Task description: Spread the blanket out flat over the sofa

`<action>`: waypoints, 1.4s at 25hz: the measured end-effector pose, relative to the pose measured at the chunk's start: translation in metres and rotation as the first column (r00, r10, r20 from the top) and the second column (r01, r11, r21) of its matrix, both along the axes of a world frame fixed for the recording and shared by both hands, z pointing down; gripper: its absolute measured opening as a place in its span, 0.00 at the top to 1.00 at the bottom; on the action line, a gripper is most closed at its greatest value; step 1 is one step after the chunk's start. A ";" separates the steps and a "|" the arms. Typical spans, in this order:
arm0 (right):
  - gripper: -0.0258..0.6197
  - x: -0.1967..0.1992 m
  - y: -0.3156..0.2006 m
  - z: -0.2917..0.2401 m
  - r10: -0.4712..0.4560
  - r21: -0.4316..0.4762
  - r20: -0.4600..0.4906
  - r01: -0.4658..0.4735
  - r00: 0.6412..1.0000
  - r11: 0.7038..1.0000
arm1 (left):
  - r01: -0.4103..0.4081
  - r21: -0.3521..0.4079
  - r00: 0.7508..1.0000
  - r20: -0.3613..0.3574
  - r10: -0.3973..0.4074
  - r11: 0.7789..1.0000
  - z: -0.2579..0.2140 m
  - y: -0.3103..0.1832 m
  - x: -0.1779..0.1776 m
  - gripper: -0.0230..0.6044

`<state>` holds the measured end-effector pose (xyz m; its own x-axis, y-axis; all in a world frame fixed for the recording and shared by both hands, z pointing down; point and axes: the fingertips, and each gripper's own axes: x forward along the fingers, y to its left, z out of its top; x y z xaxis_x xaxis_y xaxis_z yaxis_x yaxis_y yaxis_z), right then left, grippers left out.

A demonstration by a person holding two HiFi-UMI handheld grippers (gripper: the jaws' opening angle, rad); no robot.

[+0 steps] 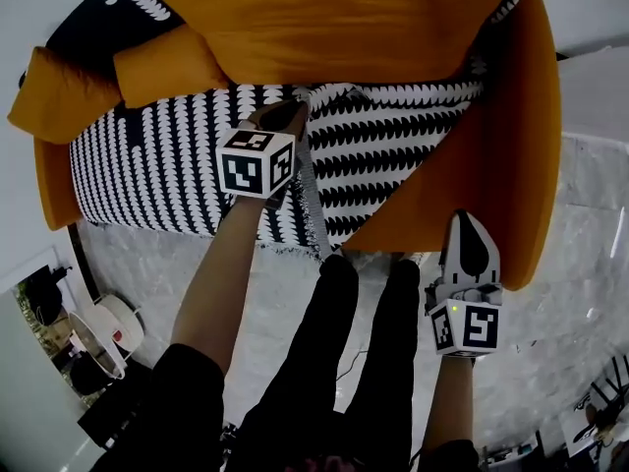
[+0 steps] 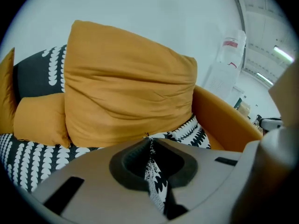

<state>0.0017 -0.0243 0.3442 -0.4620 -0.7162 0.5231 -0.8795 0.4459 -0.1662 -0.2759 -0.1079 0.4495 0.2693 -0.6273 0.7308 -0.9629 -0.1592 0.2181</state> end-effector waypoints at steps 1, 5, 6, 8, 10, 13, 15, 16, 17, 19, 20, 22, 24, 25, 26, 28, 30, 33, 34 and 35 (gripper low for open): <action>0.93 0.001 -0.001 -0.002 0.015 0.009 0.004 -0.015 1.000 1.000 | -0.005 0.004 1.000 -0.008 0.005 1.000 -0.001 -0.001 0.003 0.92; 0.93 -0.001 -0.003 -0.007 0.070 0.038 0.000 -0.070 0.998 0.997 | -0.070 0.021 0.998 0.005 0.070 0.997 -0.004 0.000 0.008 0.92; 0.93 -0.001 -0.003 -0.008 0.076 0.045 -0.001 -0.076 0.997 0.996 | -0.073 0.028 0.997 0.002 0.073 0.997 -0.006 0.002 0.007 0.92; 0.93 0.002 0.000 -0.007 0.084 0.056 -0.005 -0.084 0.996 0.995 | -0.077 0.043 0.997 -0.005 0.077 0.996 -0.008 0.006 0.007 0.92; 0.93 0.005 0.004 -0.005 0.102 0.063 -0.010 -0.101 0.995 0.993 | -0.098 0.059 0.995 -0.004 0.098 0.993 -0.012 0.008 0.009 0.92; 0.93 0.004 0.009 -0.009 0.125 0.067 -0.021 -0.124 0.992 0.990 | -0.127 0.081 0.992 -0.005 0.128 0.989 -0.021 0.010 0.010 0.92; 0.93 0.003 0.010 -0.015 0.133 0.071 -0.034 -0.130 0.991 0.989 | -0.134 0.095 0.990 -0.018 0.136 0.986 -0.028 0.013 0.012 0.92; 0.93 0.002 0.011 -0.019 0.139 0.074 -0.038 -0.136 0.990 0.988 | -0.141 0.102 0.989 -0.021 0.144 0.985 -0.032 0.016 0.013 0.92; 0.93 0.002 0.012 -0.023 0.146 0.077 -0.037 -0.143 0.989 0.987 | -0.150 0.108 0.988 -0.023 0.153 0.983 -0.036 0.019 0.014 0.92; 0.93 0.007 0.015 -0.029 0.158 0.080 -0.034 -0.155 0.987 0.985 | -0.161 0.121 0.986 -0.029 0.166 0.980 -0.043 0.024 0.019 0.92; 0.93 0.011 0.017 -0.031 0.160 0.081 -0.033 -0.157 0.987 0.984 | -0.162 0.124 0.985 -0.033 0.167 0.979 -0.046 0.027 0.022 0.92; 0.93 0.017 0.023 -0.033 0.158 0.078 -0.033 -0.155 0.987 0.985 | -0.166 0.128 0.985 -0.030 0.171 0.978 -0.051 0.033 0.029 0.92; 0.93 0.022 0.028 -0.035 0.159 0.074 -0.035 -0.156 0.987 0.985 | -0.173 0.133 0.984 -0.025 0.178 0.976 -0.056 0.038 0.035 0.92; 0.93 0.024 0.031 -0.036 0.164 0.074 -0.036 -0.161 0.986 0.984 | -0.175 0.135 0.983 -0.024 0.180 0.975 -0.057 0.040 0.037 0.92; 0.93 0.026 0.033 -0.037 0.170 0.075 -0.036 -0.167 0.985 0.983 | -0.177 0.135 0.983 -0.025 0.182 0.975 -0.058 0.043 0.039 0.92; 0.93 0.032 0.038 -0.038 0.183 0.076 -0.033 -0.180 0.983 0.981 | -0.186 0.135 0.981 -0.024 0.191 0.973 -0.060 0.049 0.045 0.92; 0.93 0.040 0.042 -0.041 0.192 0.077 -0.031 -0.189 0.981 0.979 | -0.208 0.139 0.977 -0.017 0.212 0.968 -0.066 0.055 0.054 0.92; 0.93 0.053 0.049 -0.046 0.216 0.084 -0.033 -0.213 0.976 0.974 | -0.248 0.147 0.967 -0.013 0.253 0.957 -0.071 0.061 0.073 0.92; 0.93 0.057 0.052 -0.047 0.224 0.085 -0.035 -0.220 0.974 0.972 | -0.256 0.150 0.965 -0.015 0.261 0.955 -0.073 0.063 0.079 0.92; 0.93 0.061 0.055 -0.049 0.232 0.086 -0.037 -0.228 0.972 0.970 | -0.260 0.154 0.964 -0.019 0.266 0.953 -0.076 0.064 0.085 0.92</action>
